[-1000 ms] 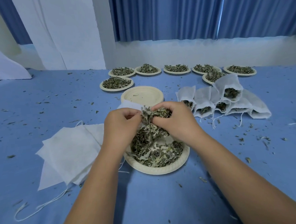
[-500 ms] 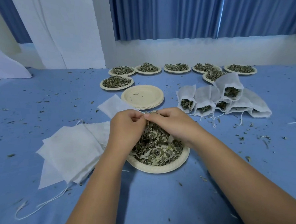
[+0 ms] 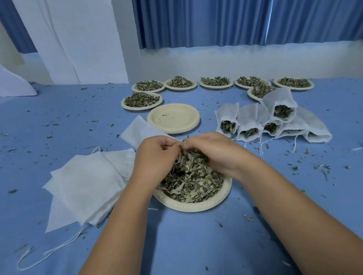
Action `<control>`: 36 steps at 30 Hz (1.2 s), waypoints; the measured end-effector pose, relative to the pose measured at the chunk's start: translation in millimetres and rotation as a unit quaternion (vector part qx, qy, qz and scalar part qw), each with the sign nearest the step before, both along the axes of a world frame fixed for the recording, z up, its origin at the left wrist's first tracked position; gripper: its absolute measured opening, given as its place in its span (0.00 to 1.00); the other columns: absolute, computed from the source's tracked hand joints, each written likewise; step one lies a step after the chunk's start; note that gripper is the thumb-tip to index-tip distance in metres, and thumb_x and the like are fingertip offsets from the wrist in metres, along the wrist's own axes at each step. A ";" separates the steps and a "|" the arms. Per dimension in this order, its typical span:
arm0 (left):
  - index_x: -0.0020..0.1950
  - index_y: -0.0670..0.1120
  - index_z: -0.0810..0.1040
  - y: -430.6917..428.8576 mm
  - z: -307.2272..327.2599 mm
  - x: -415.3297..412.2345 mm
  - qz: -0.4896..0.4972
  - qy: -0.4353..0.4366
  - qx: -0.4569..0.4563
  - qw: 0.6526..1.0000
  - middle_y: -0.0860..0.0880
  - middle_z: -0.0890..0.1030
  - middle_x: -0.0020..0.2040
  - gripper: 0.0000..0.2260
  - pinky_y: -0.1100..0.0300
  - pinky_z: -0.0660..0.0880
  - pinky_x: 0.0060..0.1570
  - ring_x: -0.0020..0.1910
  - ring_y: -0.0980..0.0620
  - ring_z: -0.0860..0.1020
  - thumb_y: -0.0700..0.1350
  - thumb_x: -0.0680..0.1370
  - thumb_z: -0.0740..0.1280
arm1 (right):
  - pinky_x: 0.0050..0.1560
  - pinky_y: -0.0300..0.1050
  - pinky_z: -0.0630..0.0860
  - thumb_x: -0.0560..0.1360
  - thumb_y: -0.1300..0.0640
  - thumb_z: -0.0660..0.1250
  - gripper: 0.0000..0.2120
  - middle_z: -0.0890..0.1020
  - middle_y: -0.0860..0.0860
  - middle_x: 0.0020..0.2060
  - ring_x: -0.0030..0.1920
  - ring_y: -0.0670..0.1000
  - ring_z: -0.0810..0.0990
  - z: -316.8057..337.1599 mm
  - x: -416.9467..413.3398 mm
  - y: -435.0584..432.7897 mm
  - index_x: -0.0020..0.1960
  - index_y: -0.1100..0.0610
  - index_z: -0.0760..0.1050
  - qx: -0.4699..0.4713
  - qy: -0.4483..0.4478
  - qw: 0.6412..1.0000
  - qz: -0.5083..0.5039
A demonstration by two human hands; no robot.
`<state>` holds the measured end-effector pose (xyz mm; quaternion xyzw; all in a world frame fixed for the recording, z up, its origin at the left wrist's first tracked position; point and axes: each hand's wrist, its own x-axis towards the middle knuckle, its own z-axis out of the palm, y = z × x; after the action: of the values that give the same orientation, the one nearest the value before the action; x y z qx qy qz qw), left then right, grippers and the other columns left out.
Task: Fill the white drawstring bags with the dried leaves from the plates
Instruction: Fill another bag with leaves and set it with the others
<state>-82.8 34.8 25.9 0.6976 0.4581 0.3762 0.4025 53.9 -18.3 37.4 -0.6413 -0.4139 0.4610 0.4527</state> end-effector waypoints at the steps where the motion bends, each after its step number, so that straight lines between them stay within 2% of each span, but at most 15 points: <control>1: 0.37 0.52 0.83 0.1 -0.6 0.3 0.001 0.005 -0.003 1.000 0.53 0.84 0.33 0.07 0.58 0.76 0.44 0.37 0.55 0.81 0.45 0.75 0.70 | 0.55 0.58 0.79 0.73 0.56 0.64 0.10 0.84 0.58 0.47 0.48 0.58 0.83 1.2 1.9 0.4 0.49 0.61 0.79 -0.004 0.071 0.997 0.008; 3: 0.37 0.52 0.83 0.8 -1.7 0.6 -0.001 0.004 -0.006 1.000 0.54 0.83 0.33 0.07 0.58 0.76 0.45 0.37 0.55 0.81 0.47 0.75 0.71 | 0.42 0.51 0.76 0.75 0.60 0.61 0.11 0.79 0.61 0.49 0.44 0.56 0.79 0.6 3.7 2.0 0.53 0.65 0.75 0.003 0.110 0.994 -0.015; 5: 0.37 0.53 0.83 1.9 -1.9 0.1 -0.009 -0.007 -0.010 1.000 0.55 0.83 0.33 0.07 0.60 0.76 0.43 0.37 0.56 0.81 0.47 0.75 0.71 | 0.49 0.50 0.75 0.78 0.62 0.63 0.13 0.82 0.62 0.54 0.50 0.55 0.80 -4.2 4.4 3.9 0.59 0.66 0.77 0.010 0.051 0.998 -0.042; 7: 0.37 0.52 0.83 2.7 -1.2 -0.4 -0.017 -0.021 -0.018 0.999 0.55 0.83 0.32 0.06 0.65 0.73 0.35 0.31 0.59 0.79 0.46 0.75 0.71 | 0.54 0.44 0.78 0.77 0.63 0.66 0.13 0.83 0.57 0.55 0.53 0.51 0.82 -6.4 2.7 3.9 0.61 0.59 0.79 0.029 -0.003 0.998 -0.052; 9: 0.38 0.51 0.83 2.8 0.2 -1.0 -0.019 -0.040 -0.026 0.999 0.57 0.80 0.27 0.07 0.70 0.66 0.26 0.23 0.63 0.73 0.45 0.75 0.71 | 0.47 0.41 0.79 0.74 0.63 0.71 0.14 0.84 0.55 0.52 0.50 0.52 0.84 -6.2 1.9 2.5 0.58 0.54 0.80 0.054 -0.005 0.996 -0.076; 11: 0.38 0.50 0.83 3.1 2.3 -1.6 -0.024 -0.058 -0.041 0.997 0.58 0.77 0.24 0.08 0.72 0.63 0.22 0.20 0.64 0.69 0.43 0.76 0.70 | 0.42 0.44 0.80 0.70 0.63 0.75 0.15 0.86 0.55 0.44 0.43 0.52 0.86 -7.3 3.7 2.3 0.55 0.54 0.79 0.069 0.029 0.991 -0.109; 13: 0.39 0.48 0.83 3.0 5.0 -2.6 -0.037 -0.078 -0.068 0.994 0.59 0.74 0.22 0.07 0.72 0.62 0.21 0.18 0.63 0.68 0.41 0.77 0.69 | 0.34 0.37 0.79 0.70 0.62 0.76 0.14 0.86 0.51 0.37 0.36 0.46 0.85 -7.1 5.2 1.9 0.54 0.54 0.78 0.062 0.067 0.990 -0.108; 17: 0.44 0.44 0.81 2.9 9.6 -6.0 -0.054 -0.126 -0.131 0.982 0.58 0.68 0.19 0.05 0.69 0.59 0.19 0.17 0.61 0.61 0.40 0.78 0.67 | 0.58 0.48 0.77 0.76 0.60 0.70 0.07 0.87 0.54 0.46 0.52 0.51 0.84 -8.1 4.6 3.2 0.53 0.59 0.80 0.027 0.139 0.990 -0.010; 21: 0.44 0.45 0.83 3.0 11.2 -8.9 -0.041 -0.128 -0.123 0.983 0.58 0.69 0.20 0.05 0.69 0.59 0.19 0.18 0.61 0.62 0.41 0.77 0.68 | 0.40 0.42 0.81 0.76 0.61 0.70 0.03 0.86 0.53 0.36 0.38 0.49 0.85 -9.4 -0.9 3.1 0.43 0.58 0.80 0.040 0.116 0.992 -0.024; 25: 0.39 0.50 0.84 3.1 9.9 -9.6 -0.014 -0.097 -0.023 0.995 0.58 0.77 0.24 0.06 0.73 0.65 0.23 0.21 0.63 0.70 0.42 0.75 0.70 | 0.36 0.38 0.80 0.72 0.59 0.73 0.05 0.85 0.47 0.31 0.33 0.45 0.84 -10.1 -1.7 0.1 0.39 0.53 0.81 0.061 -0.039 0.995 -0.069; 28: 0.38 0.51 0.83 -0.5 5.4 -5.3 -0.037 -0.031 0.047 0.998 0.52 0.82 0.32 0.07 0.74 0.69 0.30 0.27 0.63 0.74 0.42 0.75 0.70 | 0.23 0.33 0.63 0.70 0.61 0.73 0.18 0.71 0.42 0.18 0.20 0.42 0.69 -14.2 -4.8 0.8 0.25 0.51 0.71 0.100 -0.238 0.962 -0.089; 32: 0.38 0.52 0.80 -2.8 -1.9 1.4 -0.016 0.069 0.103 0.992 0.58 0.78 0.32 0.07 0.72 0.66 0.31 0.28 0.66 0.73 0.45 0.77 0.68 | 0.32 0.44 0.67 0.72 0.59 0.69 0.07 0.75 0.50 0.28 0.30 0.48 0.71 -15.8 -11.1 1.4 0.36 0.60 0.76 0.085 -0.357 0.929 -0.055; 34: 0.39 0.51 0.81 0.1 -2.3 -0.5 0.011 0.070 0.103 0.992 0.59 0.78 0.33 0.07 0.71 0.66 0.32 0.30 0.66 0.73 0.44 0.76 0.68 | 0.31 0.34 0.66 0.73 0.53 0.70 0.07 0.76 0.44 0.30 0.33 0.42 0.73 -8.7 -8.5 -1.0 0.38 0.53 0.77 0.066 -0.303 0.950 -0.022; 35: 0.39 0.50 0.81 1.5 -2.2 -1.8 0.020 0.066 0.100 0.993 0.58 0.78 0.33 0.06 0.72 0.67 0.32 0.30 0.66 0.74 0.43 0.76 0.68 | 0.34 0.31 0.67 0.74 0.50 0.70 0.04 0.79 0.42 0.36 0.38 0.41 0.76 -2.5 -7.6 -3.0 0.43 0.49 0.80 0.053 -0.269 0.962 -0.006; 36: 0.40 0.49 0.82 2.5 -2.2 -2.7 0.023 0.067 0.098 0.993 0.57 0.79 0.33 0.06 0.73 0.67 0.32 0.31 0.65 0.75 0.43 0.76 0.68 | 0.38 0.31 0.68 0.74 0.46 0.70 0.09 0.80 0.42 0.44 0.45 0.41 0.77 2.3 -5.6 -4.9 0.52 0.47 0.80 0.036 -0.254 0.967 0.008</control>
<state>-85.5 37.4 23.7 0.7461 0.4612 0.3811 0.2922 48.3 -23.2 39.7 -0.7172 -0.5367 0.2713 0.3520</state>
